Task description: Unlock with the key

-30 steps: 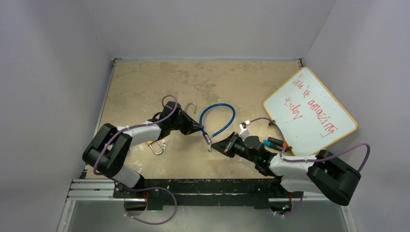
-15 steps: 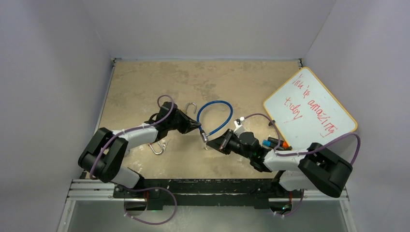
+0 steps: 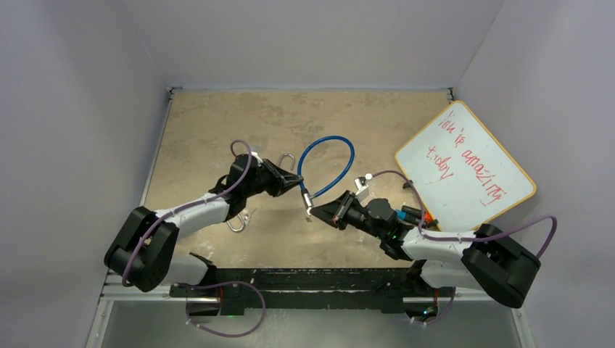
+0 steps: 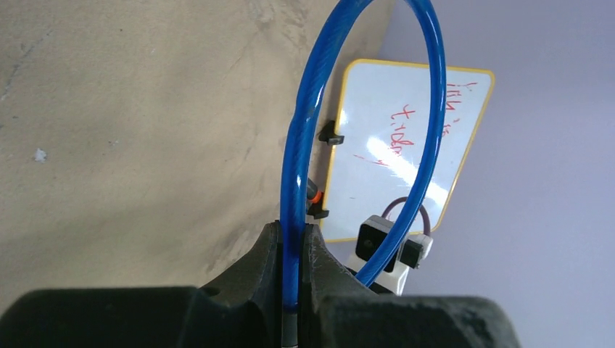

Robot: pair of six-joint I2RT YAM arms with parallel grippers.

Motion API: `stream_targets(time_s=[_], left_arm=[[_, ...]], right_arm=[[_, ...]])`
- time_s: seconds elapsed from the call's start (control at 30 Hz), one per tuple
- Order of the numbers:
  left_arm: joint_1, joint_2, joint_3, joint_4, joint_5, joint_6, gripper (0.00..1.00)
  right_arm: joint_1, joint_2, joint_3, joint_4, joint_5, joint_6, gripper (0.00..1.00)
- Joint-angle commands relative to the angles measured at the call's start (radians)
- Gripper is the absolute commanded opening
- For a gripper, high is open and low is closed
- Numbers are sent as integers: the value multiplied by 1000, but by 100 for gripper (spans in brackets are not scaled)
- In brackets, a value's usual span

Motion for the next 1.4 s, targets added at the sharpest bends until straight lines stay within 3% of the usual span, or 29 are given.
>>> stream_targets(time_s=[0.0, 0.47, 0.77, 1.0, 1.2, 1.23, 1.27, 1.37], left_arm=[[-19, -56, -28, 203, 124, -73, 0], [-19, -185, -101, 645, -19, -124, 0], [-19, -159, -132, 988, -54, -116, 0], [-19, -135, -144, 1120, -81, -106, 0], [-19, -134, -134, 1114, -99, -114, 0], [-19, -140, -135, 1104, -107, -113, 0], [-19, -145, -135, 1088, -115, -110, 0], [-19, -160, -132, 1043, -148, -93, 0]], right_arm=[[-22, -16, -18, 69, 13, 88, 0], [-23, -192, -5, 154, -13, 231, 0], [-22, -164, -8, 340, -47, 340, 0], [-22, -85, -33, 591, -53, 506, 0], [-21, -93, -50, 592, -74, 564, 0], [-22, -112, -55, 538, -77, 546, 1], [-21, -136, -61, 485, -85, 516, 8], [-21, -236, -96, 328, -43, 419, 38]])
